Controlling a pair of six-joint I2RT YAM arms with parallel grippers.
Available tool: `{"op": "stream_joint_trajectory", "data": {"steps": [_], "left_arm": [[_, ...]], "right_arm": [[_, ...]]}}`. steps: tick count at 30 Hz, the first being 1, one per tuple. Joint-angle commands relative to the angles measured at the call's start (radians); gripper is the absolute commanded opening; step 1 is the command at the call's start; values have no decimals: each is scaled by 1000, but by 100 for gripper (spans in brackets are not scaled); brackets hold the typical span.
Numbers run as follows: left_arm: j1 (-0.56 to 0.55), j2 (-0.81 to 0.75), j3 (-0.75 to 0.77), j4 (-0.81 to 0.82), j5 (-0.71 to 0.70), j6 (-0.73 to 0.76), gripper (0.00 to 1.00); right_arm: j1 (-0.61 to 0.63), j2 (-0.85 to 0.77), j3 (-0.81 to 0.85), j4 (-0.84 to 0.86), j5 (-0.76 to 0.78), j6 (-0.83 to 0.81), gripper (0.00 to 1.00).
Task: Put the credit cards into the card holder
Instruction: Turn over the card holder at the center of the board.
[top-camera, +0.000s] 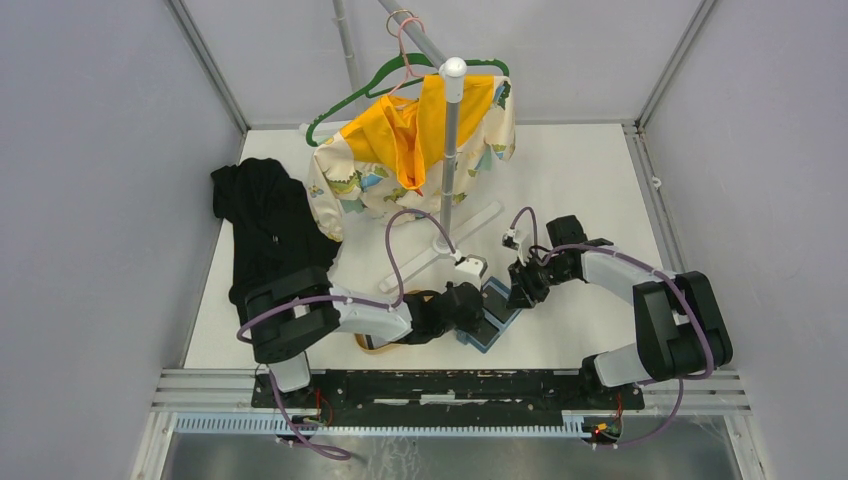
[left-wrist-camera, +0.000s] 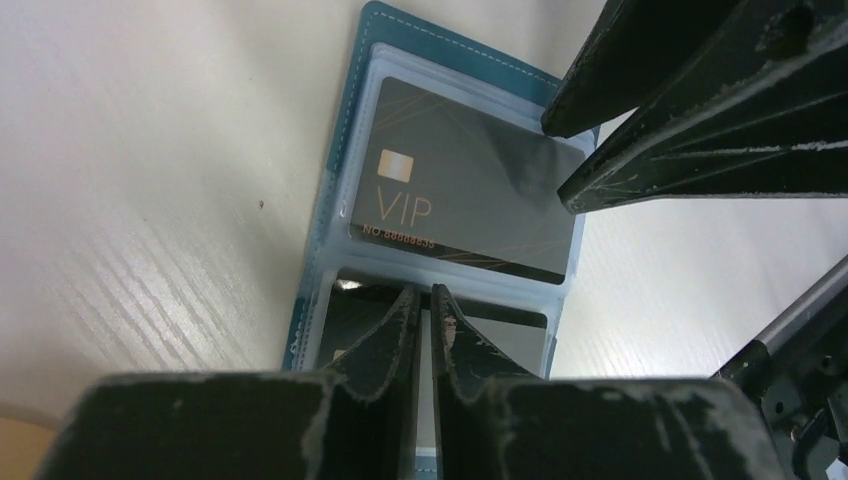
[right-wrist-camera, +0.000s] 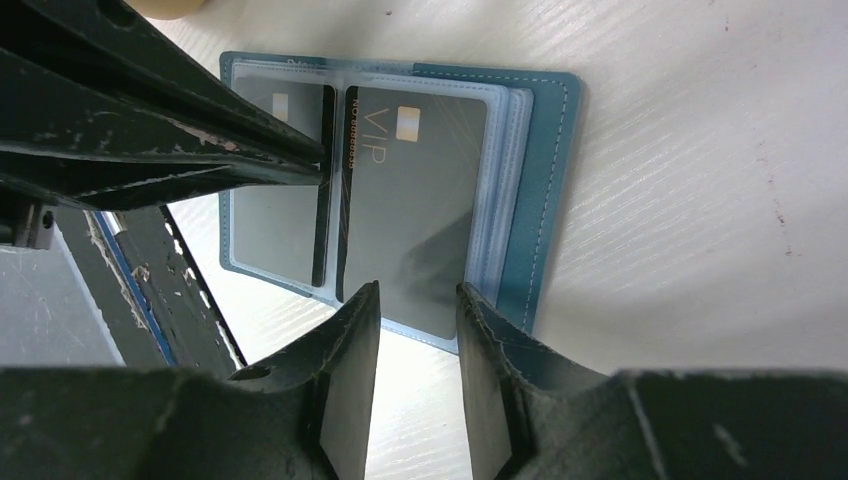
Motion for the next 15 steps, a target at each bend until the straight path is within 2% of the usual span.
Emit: {"op": "stream_joint_trajectory", "data": {"steps": [1,8,15], "left_arm": [[2,38,56,-34,-36,-15,13],[17,66,67,-38,-26,-17,12],[34,83,73,-28,-7,-6,11]], "right_arm": [[-5,3,32,5,27,12,41],[-7,-15,26,10,48,12,44],[-6,-12,31,-6,-40,3,39]]}}
